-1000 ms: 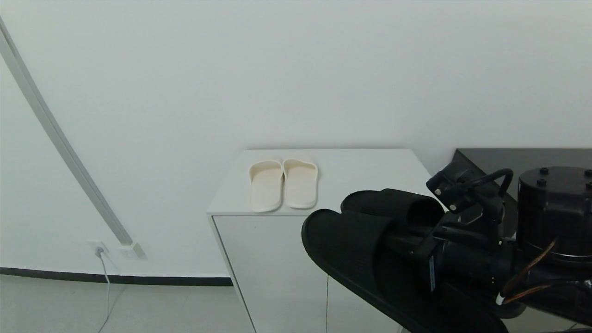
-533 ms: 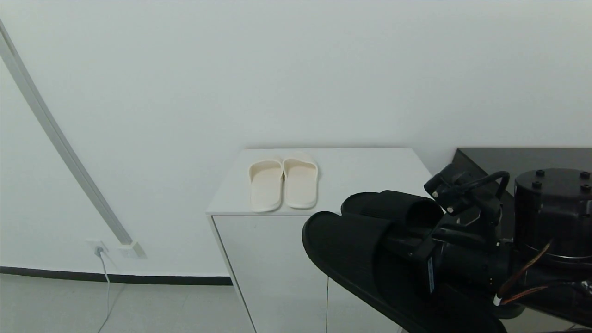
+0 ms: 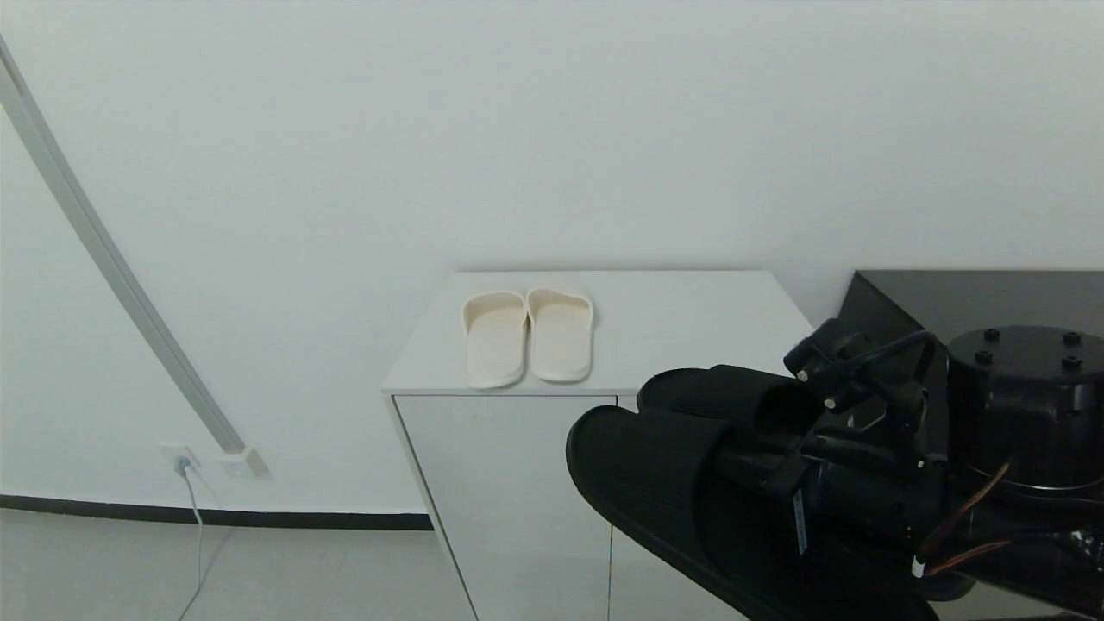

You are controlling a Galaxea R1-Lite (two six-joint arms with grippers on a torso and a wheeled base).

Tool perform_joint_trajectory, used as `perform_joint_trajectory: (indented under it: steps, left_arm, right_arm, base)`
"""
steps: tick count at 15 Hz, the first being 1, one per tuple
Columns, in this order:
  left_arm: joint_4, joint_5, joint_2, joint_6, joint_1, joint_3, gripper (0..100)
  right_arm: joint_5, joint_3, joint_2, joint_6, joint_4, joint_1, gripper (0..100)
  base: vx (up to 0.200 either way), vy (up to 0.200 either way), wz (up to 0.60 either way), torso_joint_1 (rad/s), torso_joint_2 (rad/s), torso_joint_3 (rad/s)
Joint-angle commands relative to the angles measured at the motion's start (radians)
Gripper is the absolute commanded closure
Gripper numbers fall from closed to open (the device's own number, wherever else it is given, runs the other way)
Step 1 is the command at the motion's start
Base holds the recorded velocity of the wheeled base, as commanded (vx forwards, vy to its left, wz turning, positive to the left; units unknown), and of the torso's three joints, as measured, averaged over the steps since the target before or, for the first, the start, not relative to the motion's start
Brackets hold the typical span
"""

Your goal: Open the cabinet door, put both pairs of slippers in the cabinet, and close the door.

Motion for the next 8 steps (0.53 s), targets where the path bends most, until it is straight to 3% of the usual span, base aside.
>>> perform_joint_trajectory:
  steps: [1,7,8]
  left_arm:
    - [0.0,0.0,0.0,0.0,0.0,0.0,100]
    - [0.0,0.0,0.0,0.0,0.0,-0.001,100]
    - [0.0,0.0,0.0,0.0,0.0,-0.001,0]
  right_arm:
    - [0.001,0.002,0.005,0.0,-0.004,0.0,100]
    - [0.002,0.004,0.006,0.003,-0.004,0.0,100]
    - [0.002,0.006,0.008,0.003,-0.004,0.0,100]
  base:
    - [0.0,0.0,0.0,-0.203,0.46,0.266]
    - [0.0,0.0,0.0,-0.227,0.54,0.31]
    - [0.0,0.0,0.0,-0.207,0.55,0.315]
